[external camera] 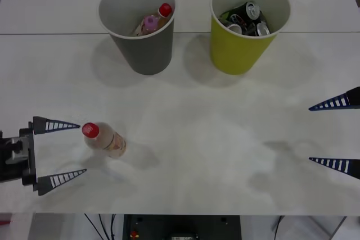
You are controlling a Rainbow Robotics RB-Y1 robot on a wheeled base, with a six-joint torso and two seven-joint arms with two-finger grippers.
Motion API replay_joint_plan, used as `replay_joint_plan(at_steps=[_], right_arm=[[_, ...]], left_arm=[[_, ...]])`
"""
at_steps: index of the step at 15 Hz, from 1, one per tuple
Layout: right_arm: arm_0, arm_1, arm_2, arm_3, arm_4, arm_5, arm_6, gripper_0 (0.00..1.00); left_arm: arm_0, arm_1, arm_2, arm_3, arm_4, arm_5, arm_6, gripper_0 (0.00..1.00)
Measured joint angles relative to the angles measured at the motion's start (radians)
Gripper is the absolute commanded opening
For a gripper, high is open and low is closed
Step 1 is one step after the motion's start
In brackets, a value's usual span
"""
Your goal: Put the can into the green bin and the plastic bottle into the gray bin
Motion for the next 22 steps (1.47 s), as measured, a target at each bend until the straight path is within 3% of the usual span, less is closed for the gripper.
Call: replay_joint_plan(at_steps=[7,15,22], right_arm=[[0.000,0.000,0.000,0.000,0.000,0.000,0.000,1.00],[0.000,0.000,0.000,0.000,0.000,0.000,0.000,1.00],[0.000,0.000,0.000,0.000,0.000,0.000,0.000,1.00]], left_arm=[[-0.032,-0.107,0.000,0.089,0.009,-0.010,-0.052,1.00],[-0.048,-0.206,0.000,0.109,0.010,-0.001,-0.068,1.00],[-0.095,-0.286,0.000,0.148,-0.030,-0.001,-0.066,1.00]])
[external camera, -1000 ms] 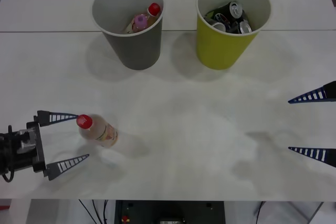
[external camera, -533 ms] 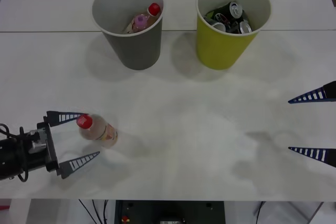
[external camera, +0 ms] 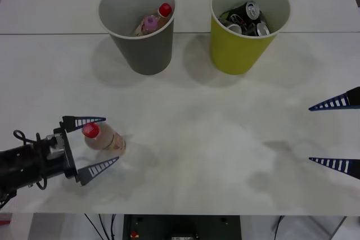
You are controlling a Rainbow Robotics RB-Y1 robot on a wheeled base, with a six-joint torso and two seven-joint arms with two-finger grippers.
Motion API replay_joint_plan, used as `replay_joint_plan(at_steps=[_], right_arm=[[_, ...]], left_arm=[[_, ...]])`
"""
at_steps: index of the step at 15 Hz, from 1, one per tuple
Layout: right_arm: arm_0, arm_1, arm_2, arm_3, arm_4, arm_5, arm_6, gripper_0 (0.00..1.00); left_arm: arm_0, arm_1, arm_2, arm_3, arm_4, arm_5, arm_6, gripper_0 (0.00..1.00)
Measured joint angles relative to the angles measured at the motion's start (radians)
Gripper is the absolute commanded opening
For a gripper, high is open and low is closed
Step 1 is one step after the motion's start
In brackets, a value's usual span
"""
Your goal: Put the can into the green bin and the plastic bottle into the gray bin
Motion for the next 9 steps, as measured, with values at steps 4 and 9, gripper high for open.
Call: replay_joint_plan(at_steps=[4,9], right_arm=[[0.000,0.000,0.000,0.000,0.000,0.000,0.000,1.00],[0.000,0.000,0.000,0.000,0.000,0.000,0.000,1.00]], left_arm=[[-0.017,-0.030,0.000,0.020,-0.004,0.000,0.004,0.77],[-0.021,-0.033,0.000,0.024,-0.005,-0.005,0.006,0.00]])
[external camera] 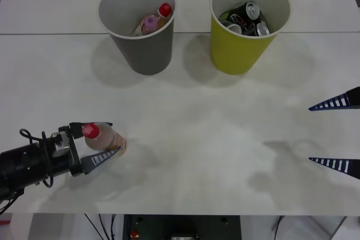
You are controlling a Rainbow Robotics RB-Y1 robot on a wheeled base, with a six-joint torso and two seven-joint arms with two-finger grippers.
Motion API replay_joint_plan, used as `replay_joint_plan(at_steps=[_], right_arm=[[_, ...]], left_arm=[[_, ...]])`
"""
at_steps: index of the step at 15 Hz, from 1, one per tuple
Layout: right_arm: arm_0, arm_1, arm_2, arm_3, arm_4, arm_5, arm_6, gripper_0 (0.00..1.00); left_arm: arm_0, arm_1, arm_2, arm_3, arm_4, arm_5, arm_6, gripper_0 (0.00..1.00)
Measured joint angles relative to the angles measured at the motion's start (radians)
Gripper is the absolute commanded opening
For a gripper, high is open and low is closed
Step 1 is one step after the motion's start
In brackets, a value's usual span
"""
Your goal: Put the can into the green bin and the plastic bottle into the gray bin
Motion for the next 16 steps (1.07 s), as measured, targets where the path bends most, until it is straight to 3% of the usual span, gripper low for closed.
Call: replay_joint_plan(at_steps=[10,14,16], right_arm=[[0.000,0.000,0.000,0.000,0.000,0.000,0.000,1.00],[0.000,0.000,0.000,0.000,0.000,0.000,0.000,1.00],[0.000,0.000,0.000,0.000,0.000,0.000,0.000,1.00]], left_arm=[[-0.009,0.013,0.007,-0.003,0.000,-0.018,0.035,0.00],[-0.010,0.077,0.016,-0.067,-0.003,-0.022,0.211,0.00],[-0.010,0.127,0.042,-0.124,-0.050,-0.021,0.329,0.00]])
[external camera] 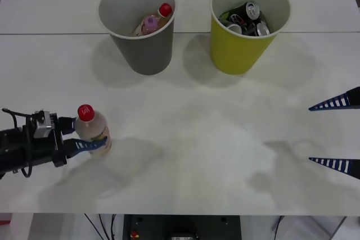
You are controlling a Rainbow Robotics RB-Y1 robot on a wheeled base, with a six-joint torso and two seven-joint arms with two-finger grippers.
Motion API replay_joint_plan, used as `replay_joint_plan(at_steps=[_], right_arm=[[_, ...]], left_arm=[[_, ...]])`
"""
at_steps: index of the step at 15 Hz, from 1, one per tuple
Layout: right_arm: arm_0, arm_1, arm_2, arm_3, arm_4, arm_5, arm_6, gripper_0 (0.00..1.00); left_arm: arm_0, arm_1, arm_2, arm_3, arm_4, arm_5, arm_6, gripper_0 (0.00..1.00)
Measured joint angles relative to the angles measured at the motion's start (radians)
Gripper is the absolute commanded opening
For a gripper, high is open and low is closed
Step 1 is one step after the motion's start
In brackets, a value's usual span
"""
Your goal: Put the can into the green bin and the plastic bottle into the gray bin
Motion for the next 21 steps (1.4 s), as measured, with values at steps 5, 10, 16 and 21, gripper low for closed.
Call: replay_joint_plan(at_steps=[5,10,16,21], right_arm=[[0.000,0.000,0.000,0.000,0.000,0.000,0.000,1.00],[0.000,0.000,0.000,0.000,0.000,0.000,0.000,1.00],[0.000,0.000,0.000,0.000,0.000,0.000,0.000,1.00],[0.000,0.000,0.000,0.000,0.000,0.000,0.000,1.00]], left_arm=[[0.000,0.143,0.048,-0.156,-0.107,0.025,0.300,0.00],[-0.044,0.312,0.062,-0.266,-0.160,0.025,0.598,0.00],[-0.191,0.447,0.069,-0.335,-0.217,-0.049,1.013,0.00],[-0.351,0.515,0.069,-0.446,-0.378,-0.104,1.388,0.00]])
